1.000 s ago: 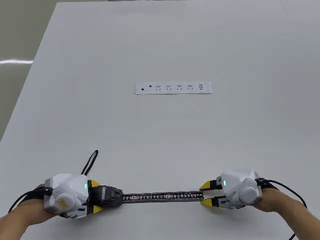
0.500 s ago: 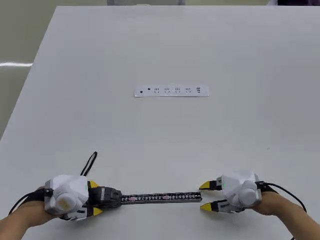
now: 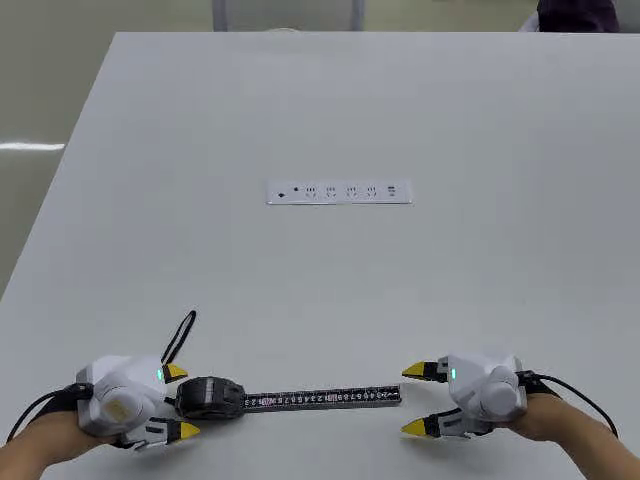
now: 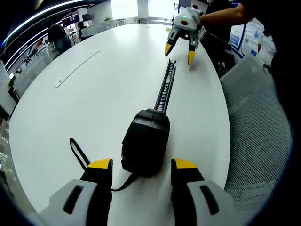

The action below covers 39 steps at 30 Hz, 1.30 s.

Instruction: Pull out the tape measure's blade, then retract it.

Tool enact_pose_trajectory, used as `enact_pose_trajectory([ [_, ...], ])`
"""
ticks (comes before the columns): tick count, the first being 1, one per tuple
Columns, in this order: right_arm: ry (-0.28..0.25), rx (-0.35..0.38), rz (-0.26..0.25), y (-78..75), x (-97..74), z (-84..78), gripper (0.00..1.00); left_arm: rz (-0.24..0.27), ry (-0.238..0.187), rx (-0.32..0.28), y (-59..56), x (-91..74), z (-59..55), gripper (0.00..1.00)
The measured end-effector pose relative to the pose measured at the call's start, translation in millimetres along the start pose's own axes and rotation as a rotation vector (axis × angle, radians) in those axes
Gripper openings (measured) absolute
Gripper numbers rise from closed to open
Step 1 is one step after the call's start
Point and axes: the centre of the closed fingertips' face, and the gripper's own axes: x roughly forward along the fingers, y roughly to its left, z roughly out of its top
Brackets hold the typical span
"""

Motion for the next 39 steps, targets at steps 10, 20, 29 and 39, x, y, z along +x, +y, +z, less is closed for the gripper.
enact_pose_trajectory([
  [10,-0.008,0.081,-0.070,4.9,-9.7,5.3,0.63,0.057,-0.103,-0.164,-3.3,-17.8,5.2,0.61],
  [20,-0.027,0.199,-0.163,6.7,-17.2,8.8,0.79,0.118,-0.156,-0.255,-4.3,-30.6,4.7,0.72],
  [29,-0.049,0.278,-0.235,15.9,-25.7,12.2,0.89,0.158,-0.172,-0.299,-14.6,-36.9,1.9,0.80],
  [39,-0.076,0.338,-0.305,24.7,-34.7,23.2,0.94,0.216,-0.199,-0.333,-21.8,-49.6,6.5,0.88],
])
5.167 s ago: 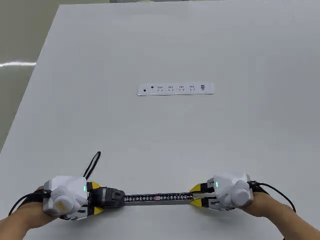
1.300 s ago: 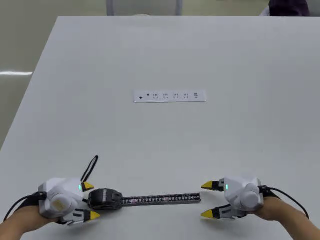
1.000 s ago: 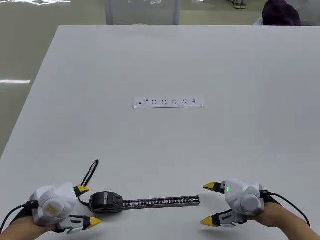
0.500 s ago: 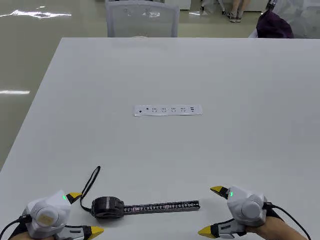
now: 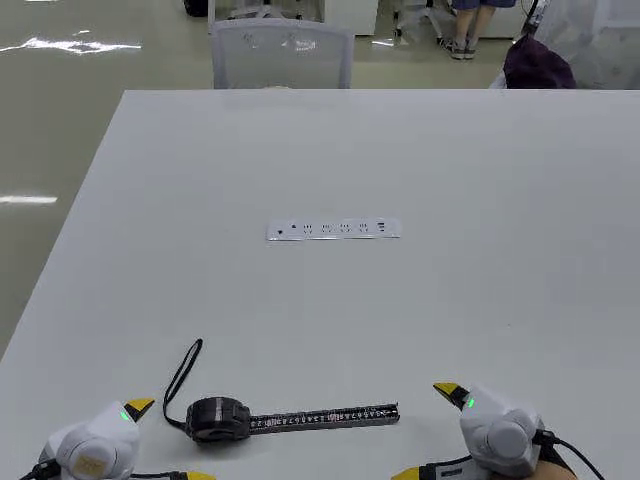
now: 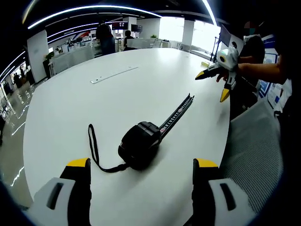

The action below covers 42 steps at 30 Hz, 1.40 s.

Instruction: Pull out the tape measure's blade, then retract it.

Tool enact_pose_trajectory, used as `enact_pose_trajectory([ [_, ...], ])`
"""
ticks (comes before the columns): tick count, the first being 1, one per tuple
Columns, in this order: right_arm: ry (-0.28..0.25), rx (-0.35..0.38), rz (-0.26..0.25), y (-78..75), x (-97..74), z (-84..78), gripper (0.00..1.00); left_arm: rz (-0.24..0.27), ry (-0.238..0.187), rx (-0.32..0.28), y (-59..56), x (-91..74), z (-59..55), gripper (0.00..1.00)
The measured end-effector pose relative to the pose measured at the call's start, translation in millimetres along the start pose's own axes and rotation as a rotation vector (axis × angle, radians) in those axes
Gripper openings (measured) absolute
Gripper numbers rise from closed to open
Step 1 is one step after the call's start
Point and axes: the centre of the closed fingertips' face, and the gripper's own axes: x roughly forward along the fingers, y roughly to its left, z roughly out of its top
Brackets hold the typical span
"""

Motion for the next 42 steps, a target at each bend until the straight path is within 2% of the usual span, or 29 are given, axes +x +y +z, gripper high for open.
enact_pose_trajectory([
  [3,-0.015,0.019,-0.031,-1.4,-2.6,3.5,0.95,0.017,-0.014,-0.022,-1.9,-3.1,1.8,0.89],
  [8,-0.027,0.037,-0.043,5.0,-8.4,9.1,0.96,0.028,-0.017,-0.031,-7.7,-4.5,0.7,0.90],
  [13,-0.023,0.057,-0.067,7.3,-9.7,6.0,0.96,0.057,-0.025,-0.068,-8.1,-5.6,2.3,0.92],
  [18,-0.030,0.080,-0.098,8.4,-14.3,7.8,0.97,0.086,-0.039,-0.097,-13.6,-9.7,6.1,0.96],
  [30,-0.038,0.112,-0.129,15.0,-16.9,8.5,0.97,0.143,-0.058,-0.155,-20.4,-21.1,4.6,0.99],
  [42,-0.049,0.141,-0.151,19.3,-14.8,12.5,0.97,0.208,-0.067,-0.242,-23.0,-23.1,3.2,0.99],
])
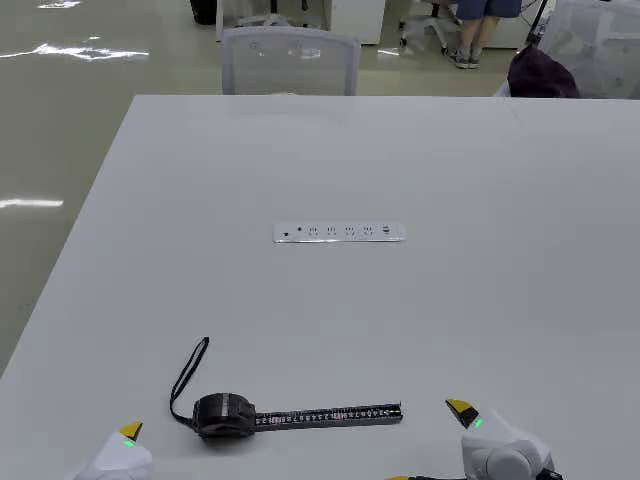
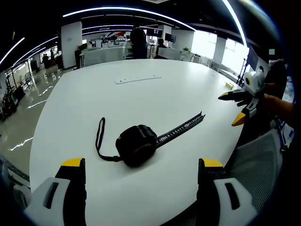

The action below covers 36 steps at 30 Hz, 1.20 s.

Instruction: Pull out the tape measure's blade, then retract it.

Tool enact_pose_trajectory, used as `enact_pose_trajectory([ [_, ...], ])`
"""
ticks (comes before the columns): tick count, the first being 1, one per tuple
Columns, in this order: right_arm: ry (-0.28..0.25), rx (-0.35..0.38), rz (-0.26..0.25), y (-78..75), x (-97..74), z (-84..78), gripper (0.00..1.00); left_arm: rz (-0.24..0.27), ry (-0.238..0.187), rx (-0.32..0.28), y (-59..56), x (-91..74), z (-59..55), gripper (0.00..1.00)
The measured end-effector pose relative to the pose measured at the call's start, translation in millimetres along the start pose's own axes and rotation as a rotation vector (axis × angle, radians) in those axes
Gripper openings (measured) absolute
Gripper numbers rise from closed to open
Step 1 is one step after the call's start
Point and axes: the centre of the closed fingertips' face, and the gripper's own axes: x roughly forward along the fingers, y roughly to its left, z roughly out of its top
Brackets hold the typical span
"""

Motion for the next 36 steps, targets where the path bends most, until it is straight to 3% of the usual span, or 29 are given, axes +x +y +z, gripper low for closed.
enact_pose_trajectory([
  [10,-0.016,0.013,-0.034,4.0,-3.6,4.2,0.96,0.031,-0.009,-0.043,-6.4,0.4,1.5,0.99],
  [15,-0.013,0.027,-0.046,6.3,-3.5,2.3,0.96,0.071,-0.022,-0.057,-7.3,1.6,2.3,0.99],
  [24,-0.017,0.043,-0.066,9.1,-3.3,0.7,0.96,0.112,-0.027,-0.085,-8.5,6.9,-5.7,0.99],
  [36,-0.005,0.026,-0.048,0.5,1.1,-8.5,0.91,0.167,-0.055,-0.101,-7.3,12.6,-0.7,0.99],
])
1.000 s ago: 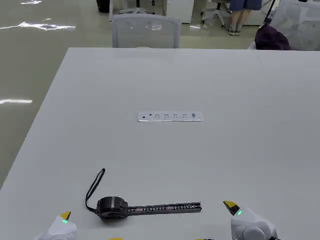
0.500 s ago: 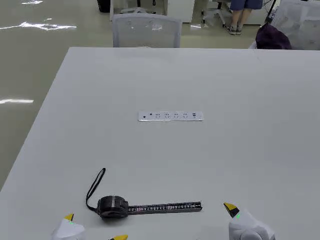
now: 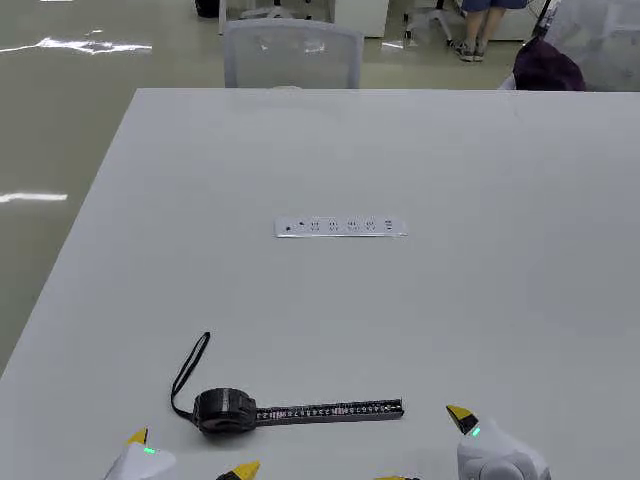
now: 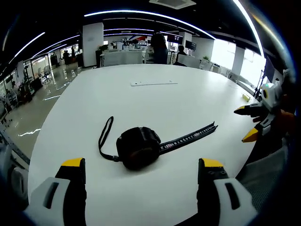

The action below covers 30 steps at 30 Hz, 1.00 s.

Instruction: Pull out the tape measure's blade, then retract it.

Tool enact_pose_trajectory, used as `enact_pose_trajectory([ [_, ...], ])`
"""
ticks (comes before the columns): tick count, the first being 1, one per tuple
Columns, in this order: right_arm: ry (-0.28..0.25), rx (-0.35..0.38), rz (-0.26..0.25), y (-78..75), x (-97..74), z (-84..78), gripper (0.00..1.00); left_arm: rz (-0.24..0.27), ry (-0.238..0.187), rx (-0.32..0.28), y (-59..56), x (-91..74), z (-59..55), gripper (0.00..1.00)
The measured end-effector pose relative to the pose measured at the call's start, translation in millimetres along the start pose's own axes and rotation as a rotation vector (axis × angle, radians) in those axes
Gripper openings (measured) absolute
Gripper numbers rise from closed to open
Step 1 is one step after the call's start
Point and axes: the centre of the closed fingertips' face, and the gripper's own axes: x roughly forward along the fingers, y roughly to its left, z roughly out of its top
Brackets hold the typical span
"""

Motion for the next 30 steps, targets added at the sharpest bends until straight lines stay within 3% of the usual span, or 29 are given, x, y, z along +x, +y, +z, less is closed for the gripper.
enact_pose_trajectory([
  [12,-0.024,-0.096,0.066,-4.5,4.9,-4.4,0.78,0.053,-0.015,0.003,-3.8,9.6,5.3,0.99],
  [20,-0.038,-0.163,0.096,-14.0,11.5,-3.4,0.69,0.095,-0.013,-0.022,3.5,13.1,-0.7,0.99],
  [24,-0.033,-0.189,0.114,-20.9,15.8,-4.2,0.65,0.089,-0.028,-0.061,4.0,15.0,-0.8,0.99],
  [30,-0.026,-0.234,0.171,-26.0,22.1,-6.8,0.59,0.113,-0.021,-0.059,6.8,18.4,-4.0,0.99],
])
